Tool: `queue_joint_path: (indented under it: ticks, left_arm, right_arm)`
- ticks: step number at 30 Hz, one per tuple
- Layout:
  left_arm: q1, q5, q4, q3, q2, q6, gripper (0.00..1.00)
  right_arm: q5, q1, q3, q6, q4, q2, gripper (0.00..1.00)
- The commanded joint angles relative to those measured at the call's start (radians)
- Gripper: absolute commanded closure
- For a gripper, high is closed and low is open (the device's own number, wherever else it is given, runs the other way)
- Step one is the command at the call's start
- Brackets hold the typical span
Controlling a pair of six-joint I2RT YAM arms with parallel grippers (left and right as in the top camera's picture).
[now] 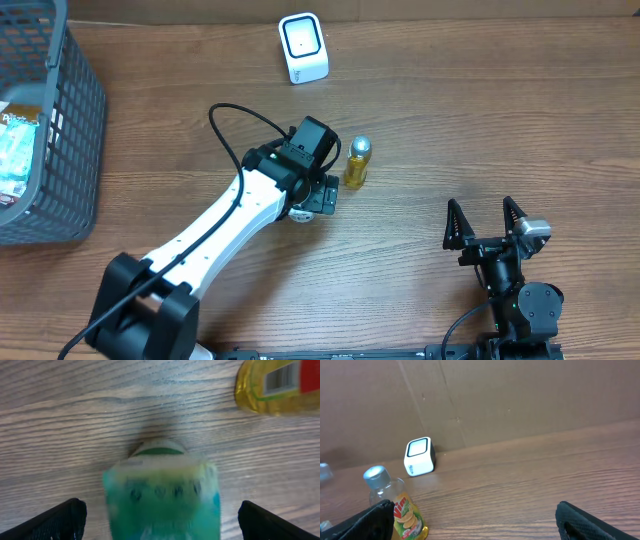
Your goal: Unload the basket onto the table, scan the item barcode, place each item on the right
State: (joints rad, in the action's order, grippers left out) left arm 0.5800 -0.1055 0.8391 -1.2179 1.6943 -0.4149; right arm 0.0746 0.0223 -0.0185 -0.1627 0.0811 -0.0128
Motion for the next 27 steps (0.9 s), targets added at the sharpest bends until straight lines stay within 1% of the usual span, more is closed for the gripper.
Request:
queue_joint_path:
  ticks: [1, 6, 7, 9, 10, 17, 19, 21, 25, 27]
  left_arm:
    - [-0.004, 0.002, -0.014, 0.016, 0.064, 0.008, 0.01]
    - [-0.004, 0.082, -0.027, 0.016, 0.107, 0.008, 0.00]
    - [-0.004, 0.092, -0.031, 0.016, 0.109, 0.008, 0.02]
    - [-0.004, 0.097, -0.038, 0.016, 0.110, 0.007, 0.12]
    - [-0.004, 0.100, -0.044, 0.015, 0.110, 0.005, 0.15]
    - [-0.005, 0.120, -0.047, 0.009, 0.109, -0.129, 0.13]
    - [-0.005, 0.134, -0.048, 0.009, 0.109, -0.164, 0.15]
    - [0.002, 0.136, -0.048, 0.009, 0.109, -0.204, 0.15]
    - [0.017, 0.135, -0.058, 0.009, 0.109, -0.242, 0.14]
    - [0.025, 0.132, -0.058, 0.009, 0.109, -0.253, 0.10]
  right_arm:
    - [0.003, 0.006, 0.011, 0.004, -0.004, 0.010, 0.00]
    - [0.003, 0.006, 0.011, 0.004, -0.004, 0.010, 0.00]
    - [0.003, 0.006, 0.011, 0.004, -0.004, 0.010, 0.00]
    - [0.002, 0.006, 0.011, 0.004, -0.004, 0.010, 0.00]
    - [0.003, 0.006, 0.011, 0.004, -0.004, 0.010, 0.00]
    - [0.003, 0.006, 0.011, 0.004, -0.004, 0.010, 0.00]
    - [0.003, 0.006, 0.011, 0.004, -0.004, 0.010, 0.00]
    - [0.003, 0.006, 0.011, 0.004, -0.004, 0.010, 0.00]
    - [0.003, 0.006, 0.011, 0.004, -0.004, 0.010, 0.00]
    - [0.003, 0.006, 0.011, 0.004, -0.004, 0.010, 0.00]
